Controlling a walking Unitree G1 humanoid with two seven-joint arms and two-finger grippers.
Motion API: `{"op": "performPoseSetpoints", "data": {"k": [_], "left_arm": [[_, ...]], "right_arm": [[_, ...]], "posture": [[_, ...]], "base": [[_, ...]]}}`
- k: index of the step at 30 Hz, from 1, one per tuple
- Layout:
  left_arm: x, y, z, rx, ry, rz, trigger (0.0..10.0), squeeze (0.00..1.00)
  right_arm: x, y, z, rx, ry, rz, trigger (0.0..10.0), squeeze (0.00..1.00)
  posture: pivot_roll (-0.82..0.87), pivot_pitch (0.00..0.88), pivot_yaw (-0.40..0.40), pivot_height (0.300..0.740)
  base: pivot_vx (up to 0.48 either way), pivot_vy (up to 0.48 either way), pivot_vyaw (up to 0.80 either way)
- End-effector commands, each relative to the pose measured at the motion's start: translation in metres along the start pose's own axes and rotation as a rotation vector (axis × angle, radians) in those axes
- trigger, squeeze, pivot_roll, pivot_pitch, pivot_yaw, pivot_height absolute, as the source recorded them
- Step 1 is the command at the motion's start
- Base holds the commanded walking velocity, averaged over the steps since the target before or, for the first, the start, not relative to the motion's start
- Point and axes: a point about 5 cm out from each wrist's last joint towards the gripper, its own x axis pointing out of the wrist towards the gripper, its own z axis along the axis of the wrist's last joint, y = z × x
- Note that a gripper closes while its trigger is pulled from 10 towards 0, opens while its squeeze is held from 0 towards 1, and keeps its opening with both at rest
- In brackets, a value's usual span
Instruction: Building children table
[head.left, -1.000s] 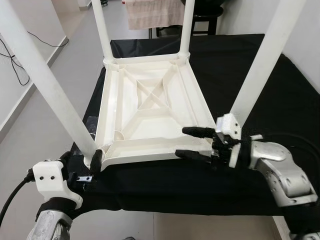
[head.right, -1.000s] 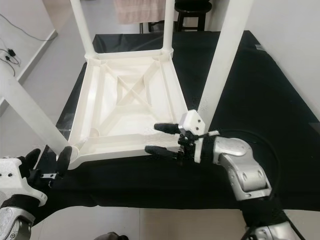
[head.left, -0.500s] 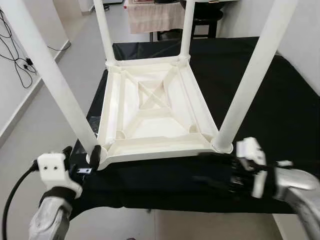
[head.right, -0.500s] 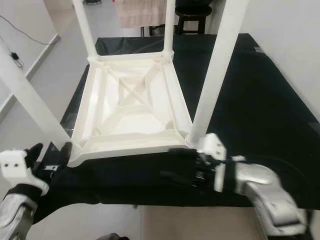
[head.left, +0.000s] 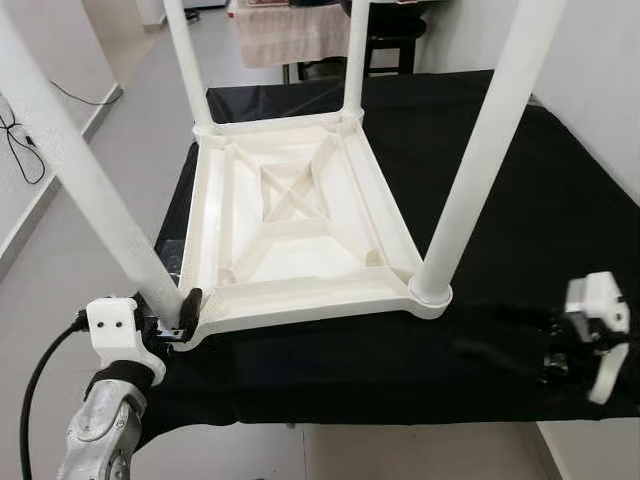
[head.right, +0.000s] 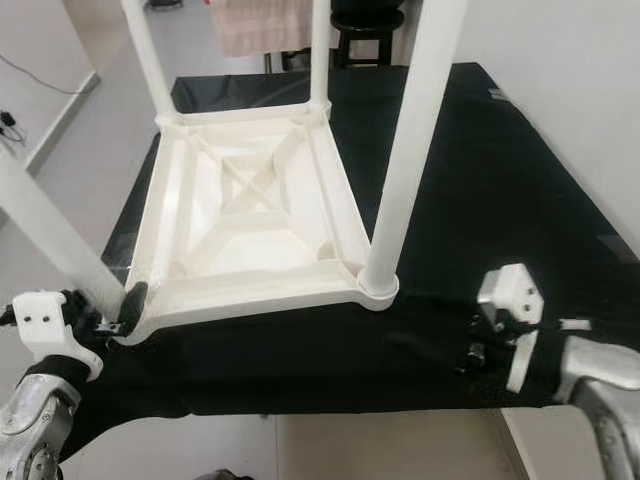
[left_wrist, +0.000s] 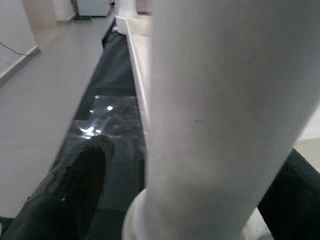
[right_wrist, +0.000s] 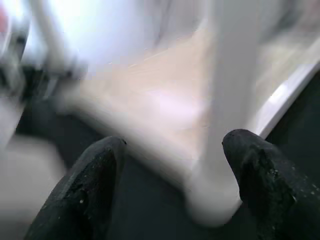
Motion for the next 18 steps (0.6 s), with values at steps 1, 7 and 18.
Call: {"op": "performPoseSetpoints", "data": {"k": [1,7,18], "left_arm": [[-0.002,0.006,-0.005,0.01,0.013,0.014,10.0,0.0],[-0.001,0.007,-0.007,0.009,0.014,0.019,10.0,0.0],[0.001,0.005,-0.009,-0.003,-0.004,-0.002,0.0,0.0]], "right_arm": [[-0.003,-0.006,0.024,-0.01,-0.141,-0.047,10.0,0.0],[-0.006,-0.012,0.049,-0.021,-0.291,-0.067,10.0,0.0],[0.028,-0.005,0.101,-0.121,-0.446,-0.044,10.0,0.0]], "posture": [[0.0,0.105,0.031,0.74],[-0.01,0.1,0.028,0.74],[0.0,0.093,0.026,0.74]], "base": [[0.0,0.0,0.0],[0.0,0.0,0.0],[0.0,0.0,0.0]]}}
